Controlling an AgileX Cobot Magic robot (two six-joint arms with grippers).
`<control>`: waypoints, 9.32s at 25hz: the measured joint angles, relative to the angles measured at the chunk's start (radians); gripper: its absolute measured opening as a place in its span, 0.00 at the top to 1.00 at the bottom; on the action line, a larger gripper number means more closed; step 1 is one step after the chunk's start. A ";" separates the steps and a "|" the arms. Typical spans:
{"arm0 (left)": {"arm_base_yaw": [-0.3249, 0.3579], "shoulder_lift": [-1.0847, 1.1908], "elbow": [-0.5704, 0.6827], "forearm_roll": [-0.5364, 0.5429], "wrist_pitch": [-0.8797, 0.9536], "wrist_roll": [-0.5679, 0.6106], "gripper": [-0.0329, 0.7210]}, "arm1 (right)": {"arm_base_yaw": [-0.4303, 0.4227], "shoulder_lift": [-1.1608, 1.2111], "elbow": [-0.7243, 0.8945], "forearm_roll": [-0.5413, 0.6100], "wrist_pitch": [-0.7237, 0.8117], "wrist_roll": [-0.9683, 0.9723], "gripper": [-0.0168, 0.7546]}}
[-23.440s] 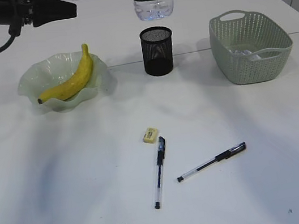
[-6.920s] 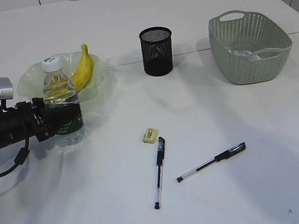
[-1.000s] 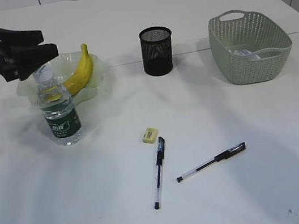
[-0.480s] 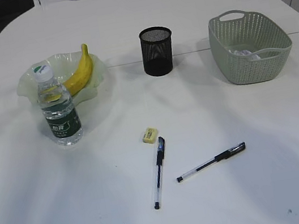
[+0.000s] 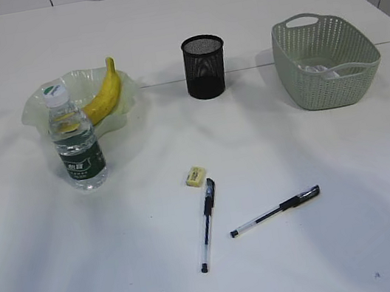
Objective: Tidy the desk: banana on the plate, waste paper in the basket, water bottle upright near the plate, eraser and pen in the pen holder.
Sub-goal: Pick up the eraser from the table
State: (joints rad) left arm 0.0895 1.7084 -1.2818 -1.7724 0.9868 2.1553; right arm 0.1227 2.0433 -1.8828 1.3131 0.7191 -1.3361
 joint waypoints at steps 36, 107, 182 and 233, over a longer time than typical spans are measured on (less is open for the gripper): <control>0.202 -0.406 0.083 -0.055 -1.121 -0.314 0.27 | 0.000 0.000 0.000 -0.467 0.188 0.487 0.22; 0.089 -0.411 0.223 -0.056 -1.053 -0.318 0.36 | 0.285 0.020 0.000 -1.083 0.472 0.493 0.22; 0.089 -0.411 0.238 -0.056 -1.064 -0.318 0.36 | 0.316 0.327 -0.118 -1.002 0.413 0.555 0.22; 0.089 -0.411 0.238 -0.056 -1.064 -0.318 0.36 | 0.316 0.362 -0.120 -0.996 0.338 0.555 0.33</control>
State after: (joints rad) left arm 0.1782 1.2979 -1.0442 -1.8288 -0.0772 1.8375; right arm 0.4384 2.4057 -2.0024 0.3172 1.0574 -0.7811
